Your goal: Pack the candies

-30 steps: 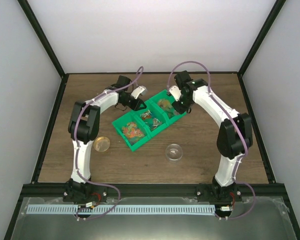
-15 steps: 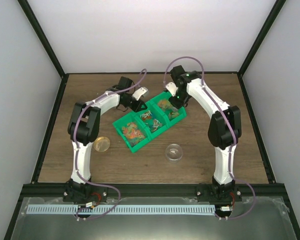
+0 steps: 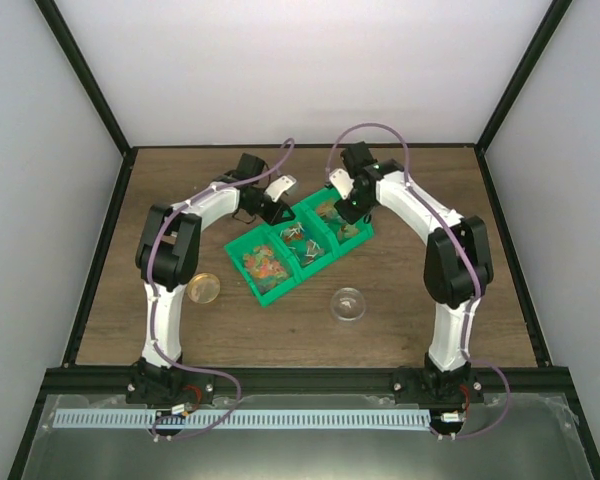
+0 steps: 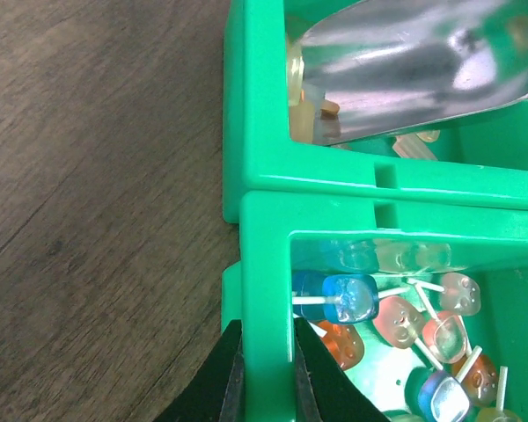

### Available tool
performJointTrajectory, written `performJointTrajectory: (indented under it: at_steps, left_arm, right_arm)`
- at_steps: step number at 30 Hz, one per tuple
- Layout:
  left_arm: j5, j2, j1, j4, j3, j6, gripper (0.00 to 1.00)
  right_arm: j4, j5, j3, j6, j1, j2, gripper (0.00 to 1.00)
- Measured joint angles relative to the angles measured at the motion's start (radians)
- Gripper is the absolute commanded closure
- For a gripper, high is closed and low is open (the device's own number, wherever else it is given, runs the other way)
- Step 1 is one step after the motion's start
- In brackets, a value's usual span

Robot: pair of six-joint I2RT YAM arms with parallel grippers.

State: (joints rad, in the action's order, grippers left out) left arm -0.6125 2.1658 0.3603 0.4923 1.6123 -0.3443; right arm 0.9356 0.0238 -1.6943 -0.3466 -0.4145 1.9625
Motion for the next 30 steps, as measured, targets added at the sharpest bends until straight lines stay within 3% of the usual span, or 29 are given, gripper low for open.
performJointTrajectory:
  at_steps: [13,25,30]
  left_arm:
    - [-0.018,0.006,-0.003,0.018,0.008,-0.006,0.96]
    - [-0.037,0.029,-0.019,0.078,0.054,-0.012,0.96]
    - [-0.032,0.029,-0.021,0.079,0.054,-0.011,0.96]
  right_arm:
    - [-0.562,0.071,0.557,-0.011,0.007,-0.257,0.99]
    - [-0.858,0.205,0.846,-0.019,0.065,-0.392,0.99]
    - [-0.918,0.237,0.886,0.005,0.074,-0.425,0.99]
